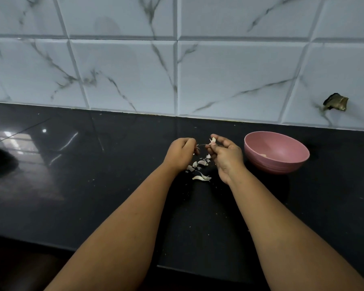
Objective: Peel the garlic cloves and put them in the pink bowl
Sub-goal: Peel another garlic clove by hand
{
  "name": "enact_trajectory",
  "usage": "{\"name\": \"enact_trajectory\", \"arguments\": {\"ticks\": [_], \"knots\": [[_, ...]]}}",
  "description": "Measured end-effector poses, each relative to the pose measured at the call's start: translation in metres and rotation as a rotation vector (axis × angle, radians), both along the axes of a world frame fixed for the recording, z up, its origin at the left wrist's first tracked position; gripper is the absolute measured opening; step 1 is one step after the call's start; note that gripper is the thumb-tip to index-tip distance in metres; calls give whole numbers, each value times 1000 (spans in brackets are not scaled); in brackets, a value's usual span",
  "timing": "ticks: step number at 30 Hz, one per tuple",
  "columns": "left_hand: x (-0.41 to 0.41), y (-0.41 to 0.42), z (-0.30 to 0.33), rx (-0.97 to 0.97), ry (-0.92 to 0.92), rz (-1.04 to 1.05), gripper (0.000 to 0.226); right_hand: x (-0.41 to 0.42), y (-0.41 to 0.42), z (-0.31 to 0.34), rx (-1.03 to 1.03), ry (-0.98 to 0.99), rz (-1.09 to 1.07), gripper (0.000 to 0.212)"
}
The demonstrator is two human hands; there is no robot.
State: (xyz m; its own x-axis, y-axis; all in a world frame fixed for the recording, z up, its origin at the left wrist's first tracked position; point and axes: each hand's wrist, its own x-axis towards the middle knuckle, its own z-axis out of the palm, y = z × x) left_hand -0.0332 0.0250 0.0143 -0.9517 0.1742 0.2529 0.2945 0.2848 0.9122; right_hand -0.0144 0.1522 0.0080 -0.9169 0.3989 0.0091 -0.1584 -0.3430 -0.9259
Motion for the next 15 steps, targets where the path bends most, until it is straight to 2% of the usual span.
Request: {"name": "enact_trajectory", "arguments": {"ticks": [4, 6, 8, 10, 12, 15], "knots": [[-3, -3, -6, -227, 91, 48, 35, 2, -2, 0, 12, 4, 49, 20], [-6, -6, -9, -285, 156, 96, 27, 3, -3, 0, 52, 16, 46, 16], [-6, -8, -9, -227, 168, 100, 11, 4, -3, 0, 111, 27, 23, 13], [-4, -7, -8, -149, 171, 57, 32, 6, -1, 0, 183, 32, 3, 11], [-2, -5, -7, -84, 170, 17, 38, 8, -1, 1, 243, 33, -1, 11], [-1, -1, -8, -89, 213, 19, 15, 11, -2, 3, 273, 46, 8, 13]]}}
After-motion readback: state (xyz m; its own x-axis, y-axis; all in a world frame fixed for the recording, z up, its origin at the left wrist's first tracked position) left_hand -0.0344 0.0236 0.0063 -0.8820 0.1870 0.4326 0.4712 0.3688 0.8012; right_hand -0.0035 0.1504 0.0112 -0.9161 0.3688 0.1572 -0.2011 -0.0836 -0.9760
